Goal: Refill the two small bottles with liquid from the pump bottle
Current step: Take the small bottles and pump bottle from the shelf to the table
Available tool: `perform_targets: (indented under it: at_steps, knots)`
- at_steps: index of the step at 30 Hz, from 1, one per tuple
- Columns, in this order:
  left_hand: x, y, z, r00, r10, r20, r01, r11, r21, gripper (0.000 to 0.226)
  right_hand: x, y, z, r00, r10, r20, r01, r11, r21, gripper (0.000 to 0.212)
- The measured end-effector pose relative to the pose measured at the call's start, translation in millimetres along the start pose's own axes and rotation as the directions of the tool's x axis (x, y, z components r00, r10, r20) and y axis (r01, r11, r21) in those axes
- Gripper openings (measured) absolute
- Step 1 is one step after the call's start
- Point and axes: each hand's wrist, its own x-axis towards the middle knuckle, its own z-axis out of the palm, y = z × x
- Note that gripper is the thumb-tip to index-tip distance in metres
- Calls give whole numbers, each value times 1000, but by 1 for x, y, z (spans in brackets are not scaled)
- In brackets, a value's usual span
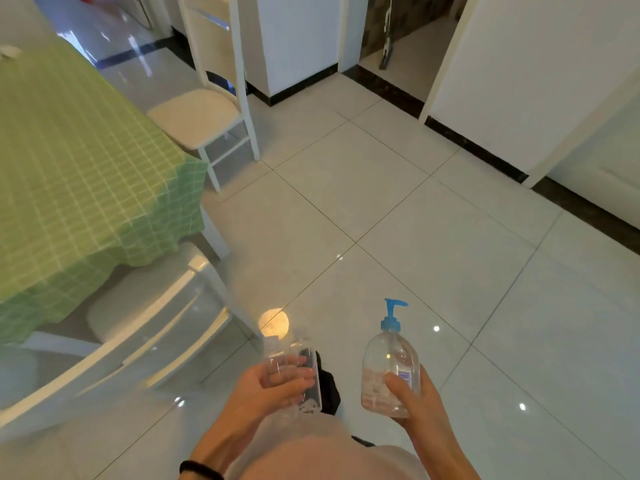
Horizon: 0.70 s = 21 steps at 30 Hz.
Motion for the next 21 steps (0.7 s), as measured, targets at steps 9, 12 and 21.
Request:
perform_targets:
  at_steps: [9,12,21]
  knots:
    - [107,102,-15,999,27,44,-28,1000,10,66,89,-121,30,996,-82,26,82,997,-5,87]
    - [139,136,-14,999,37,30,-38,999,11,81,118,-149,34,996,-87,34,86,996,19,91]
    - [242,212,-10,998,27,-48,-29,999,-39,66,238,-239,42,993,-75,96,82,994,-69,74]
